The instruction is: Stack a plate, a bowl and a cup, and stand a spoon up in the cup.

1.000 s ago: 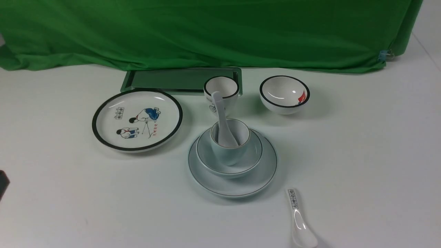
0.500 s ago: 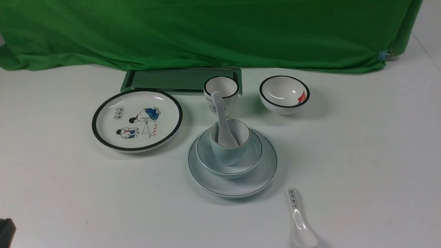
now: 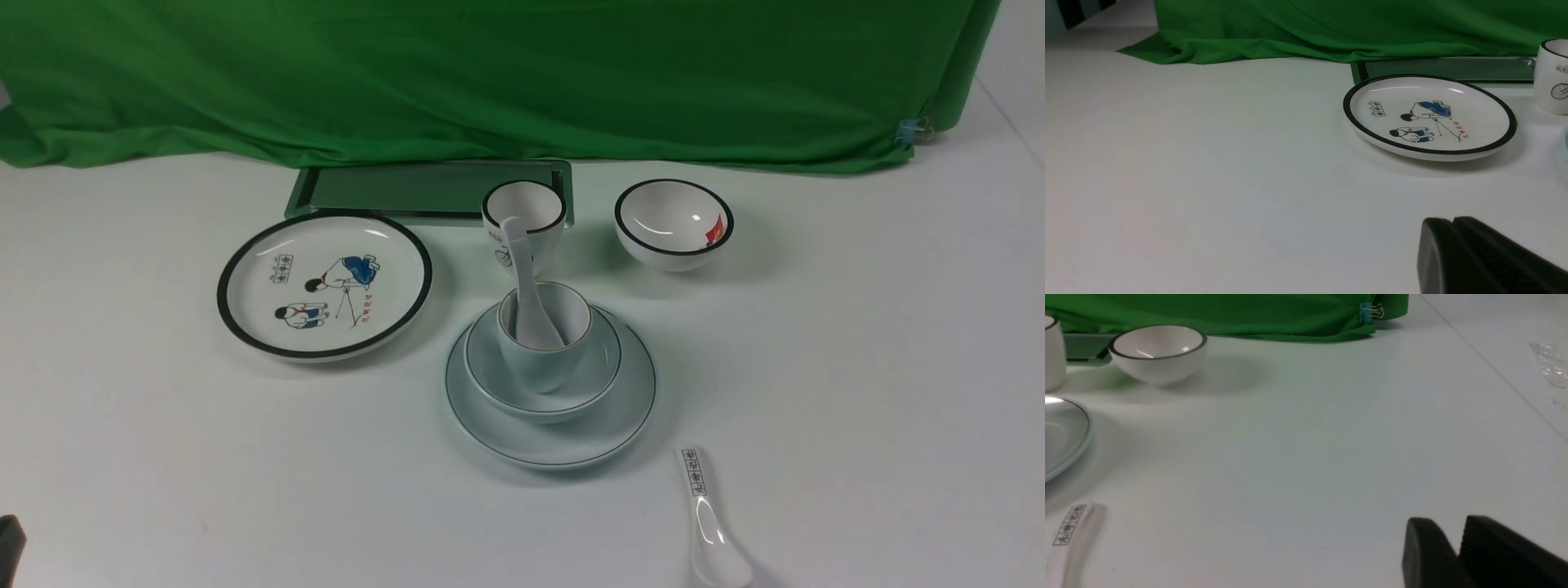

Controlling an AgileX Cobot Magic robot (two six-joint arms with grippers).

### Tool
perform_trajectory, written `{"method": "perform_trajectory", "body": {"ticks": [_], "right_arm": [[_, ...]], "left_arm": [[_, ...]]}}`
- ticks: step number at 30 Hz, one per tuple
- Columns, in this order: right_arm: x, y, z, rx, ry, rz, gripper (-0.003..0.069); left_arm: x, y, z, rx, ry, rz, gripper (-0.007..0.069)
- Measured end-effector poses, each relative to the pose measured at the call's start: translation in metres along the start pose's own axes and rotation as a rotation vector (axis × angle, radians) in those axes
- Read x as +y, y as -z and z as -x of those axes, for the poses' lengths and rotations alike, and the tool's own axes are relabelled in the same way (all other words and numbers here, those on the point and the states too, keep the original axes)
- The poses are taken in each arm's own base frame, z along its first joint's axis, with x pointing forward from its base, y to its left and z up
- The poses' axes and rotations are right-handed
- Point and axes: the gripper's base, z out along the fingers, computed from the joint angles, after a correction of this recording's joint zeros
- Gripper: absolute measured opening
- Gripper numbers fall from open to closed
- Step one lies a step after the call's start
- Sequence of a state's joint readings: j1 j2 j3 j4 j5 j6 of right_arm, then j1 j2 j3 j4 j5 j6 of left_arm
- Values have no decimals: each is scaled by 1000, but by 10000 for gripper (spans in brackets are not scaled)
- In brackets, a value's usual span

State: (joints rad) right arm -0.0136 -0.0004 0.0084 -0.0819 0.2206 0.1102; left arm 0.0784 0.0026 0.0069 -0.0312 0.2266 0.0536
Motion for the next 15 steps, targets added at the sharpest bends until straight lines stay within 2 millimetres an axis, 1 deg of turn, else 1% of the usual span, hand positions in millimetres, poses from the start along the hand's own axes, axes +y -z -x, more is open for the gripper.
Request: {"method": "perform_trajectory", "body": {"ticks": [15], "right_arm": [[0, 0, 0, 0, 0, 0, 214]], "left_arm": [[0, 0, 0, -1, -4, 2, -31]]}}
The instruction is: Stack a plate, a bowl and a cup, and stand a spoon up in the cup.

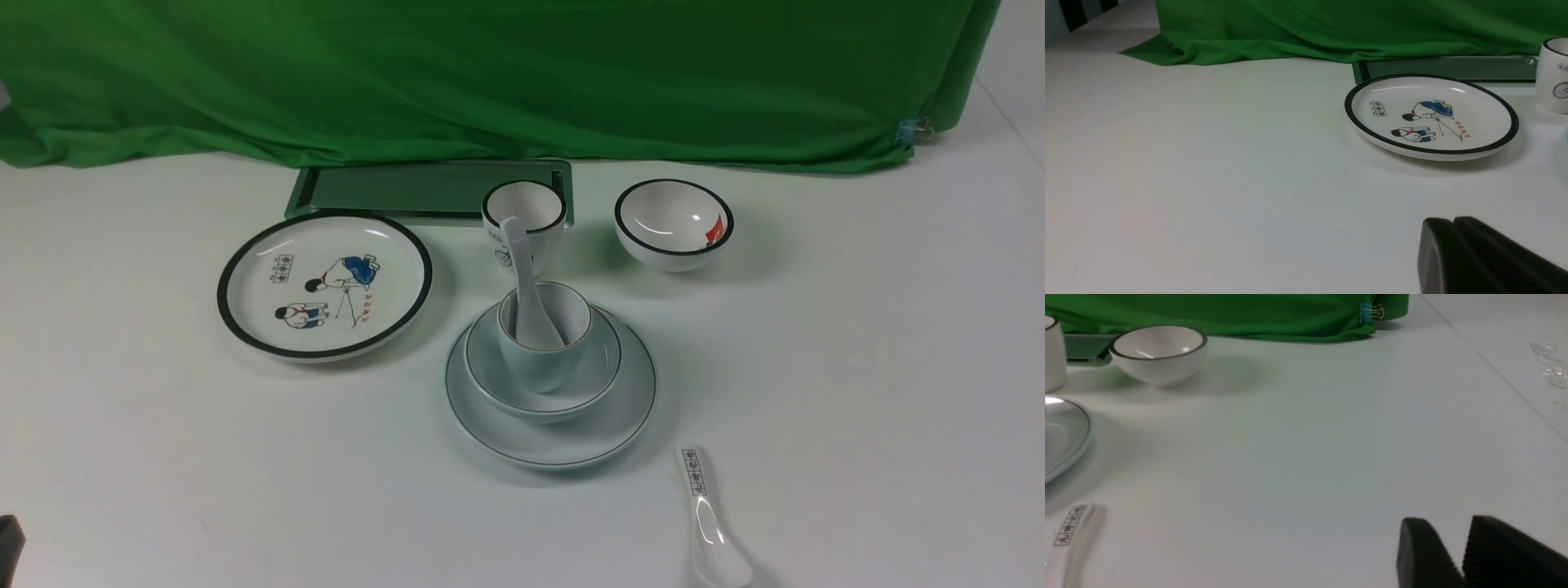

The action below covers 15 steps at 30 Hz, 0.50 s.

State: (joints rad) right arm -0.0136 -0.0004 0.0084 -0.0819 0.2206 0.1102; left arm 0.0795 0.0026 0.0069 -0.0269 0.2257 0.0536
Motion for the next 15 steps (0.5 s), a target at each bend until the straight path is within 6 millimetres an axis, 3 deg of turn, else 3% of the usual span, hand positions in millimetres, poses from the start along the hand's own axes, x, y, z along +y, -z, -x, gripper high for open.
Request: {"method": "perform_trajectory", "body": {"ticks": [15], "right_arm": [[0, 0, 0, 0, 0, 0, 237]], "left_arm": [[0, 0, 0, 0, -2, 0, -29]]}}
